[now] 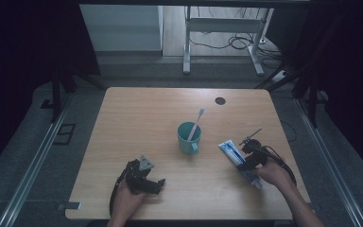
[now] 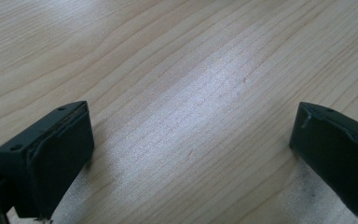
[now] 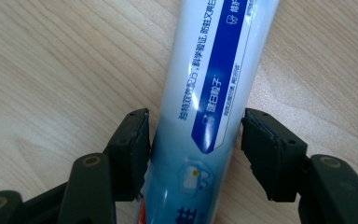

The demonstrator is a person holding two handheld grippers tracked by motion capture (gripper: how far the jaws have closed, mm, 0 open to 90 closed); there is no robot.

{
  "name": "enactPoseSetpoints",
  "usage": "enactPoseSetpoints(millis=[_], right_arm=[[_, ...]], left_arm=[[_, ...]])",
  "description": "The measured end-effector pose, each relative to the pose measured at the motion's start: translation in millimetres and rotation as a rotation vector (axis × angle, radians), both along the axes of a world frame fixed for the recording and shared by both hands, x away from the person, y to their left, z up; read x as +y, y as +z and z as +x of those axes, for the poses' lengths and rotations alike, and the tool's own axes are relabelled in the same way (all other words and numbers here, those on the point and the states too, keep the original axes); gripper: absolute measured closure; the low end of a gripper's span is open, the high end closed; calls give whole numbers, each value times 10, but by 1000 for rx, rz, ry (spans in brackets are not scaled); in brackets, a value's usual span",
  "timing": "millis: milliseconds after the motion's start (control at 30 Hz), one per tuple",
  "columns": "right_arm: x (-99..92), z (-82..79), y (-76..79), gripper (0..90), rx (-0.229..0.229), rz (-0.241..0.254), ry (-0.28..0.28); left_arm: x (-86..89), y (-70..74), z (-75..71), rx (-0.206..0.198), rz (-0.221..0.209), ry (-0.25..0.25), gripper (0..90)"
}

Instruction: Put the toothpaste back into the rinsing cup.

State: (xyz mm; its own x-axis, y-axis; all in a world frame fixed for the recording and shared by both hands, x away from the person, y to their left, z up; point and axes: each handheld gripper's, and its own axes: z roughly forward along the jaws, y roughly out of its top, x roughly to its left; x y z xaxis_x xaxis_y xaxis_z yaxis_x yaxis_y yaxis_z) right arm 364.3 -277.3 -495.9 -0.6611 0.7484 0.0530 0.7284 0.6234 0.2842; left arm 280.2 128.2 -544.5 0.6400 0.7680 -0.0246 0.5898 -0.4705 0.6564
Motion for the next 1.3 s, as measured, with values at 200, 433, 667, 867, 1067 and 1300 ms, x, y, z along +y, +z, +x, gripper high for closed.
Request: enactPoseSetpoints(millis=[200, 433, 667, 867, 1067, 1300], right_arm=[[54, 71, -23, 415, 33, -29, -1], [137, 137, -62, 423, 50, -69, 2], [149, 164, -36, 525, 79, -90, -16], [92, 178, 26, 669, 92, -54, -21], [73, 161, 49, 699, 75, -52, -15], [40, 134, 129, 701, 44, -38, -1]], left_arm=[[0, 1, 0, 0, 2, 0, 0], [0, 1, 0, 1, 2, 0, 0], [0, 1, 0, 1, 2, 0, 0], [0, 0, 0, 0, 0, 0, 0], [0, 1, 0, 0, 1, 1, 0], [0, 1, 0, 1, 2, 0, 0]])
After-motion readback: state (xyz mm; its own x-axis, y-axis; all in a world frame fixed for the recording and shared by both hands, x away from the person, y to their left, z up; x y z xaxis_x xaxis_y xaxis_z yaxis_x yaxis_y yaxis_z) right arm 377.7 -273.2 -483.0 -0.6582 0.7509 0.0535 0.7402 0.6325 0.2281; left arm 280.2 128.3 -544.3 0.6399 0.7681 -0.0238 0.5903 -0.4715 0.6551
